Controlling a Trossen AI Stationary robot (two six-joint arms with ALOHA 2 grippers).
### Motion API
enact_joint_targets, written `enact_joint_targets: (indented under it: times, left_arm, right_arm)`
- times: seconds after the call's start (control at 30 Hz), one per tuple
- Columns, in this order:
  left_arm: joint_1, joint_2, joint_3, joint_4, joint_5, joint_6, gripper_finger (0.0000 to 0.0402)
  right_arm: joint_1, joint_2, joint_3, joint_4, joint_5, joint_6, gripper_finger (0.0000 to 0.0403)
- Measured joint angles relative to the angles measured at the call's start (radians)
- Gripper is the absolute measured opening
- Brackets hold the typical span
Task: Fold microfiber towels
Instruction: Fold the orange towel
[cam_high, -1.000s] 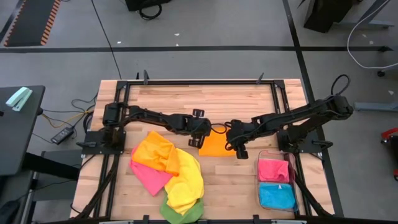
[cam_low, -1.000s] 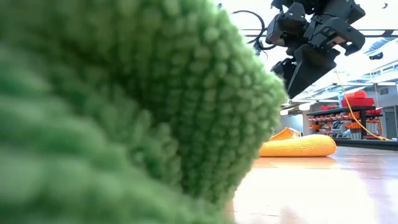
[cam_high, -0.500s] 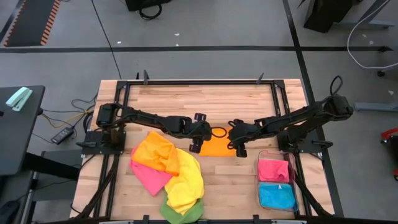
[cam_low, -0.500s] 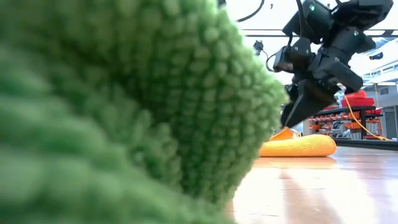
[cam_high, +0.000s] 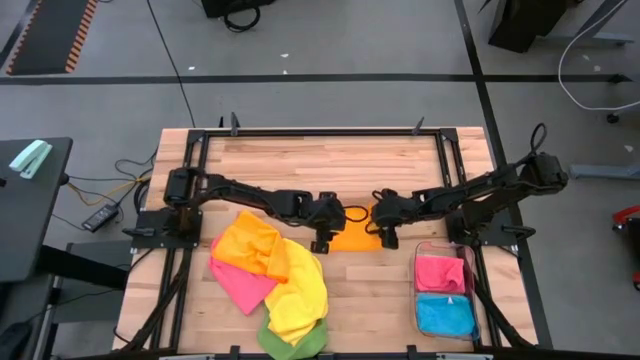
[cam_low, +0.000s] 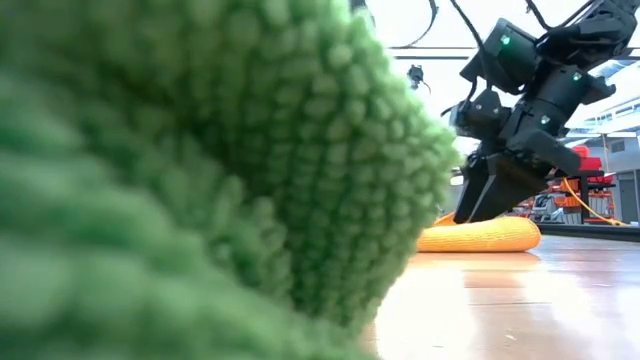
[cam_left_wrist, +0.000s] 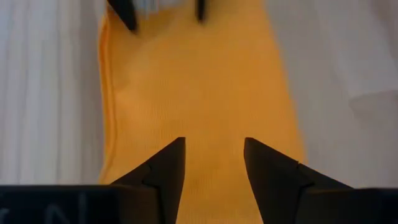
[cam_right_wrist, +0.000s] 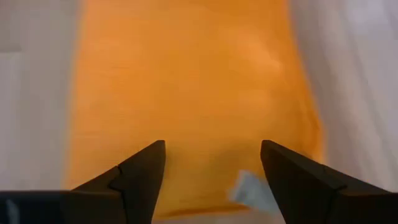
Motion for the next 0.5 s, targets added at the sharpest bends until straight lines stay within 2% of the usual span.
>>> enact_joint_targets:
  times: [0.2,0.5]
  left_arm:
    - [0.033,0.059,-0.001,-0.010,-0.090,-0.013,0.0154]
    - [0.046,0.064,-0.001,0.000,-0.089,-0.032,0.0129]
  right_arm:
    - [-0.025,0.000,-0.002,-0.013,-0.007,0.012,0.0265]
    - [-0.036,0.000,-0.008,-0.027,-0.006,-0.004,0.0264]
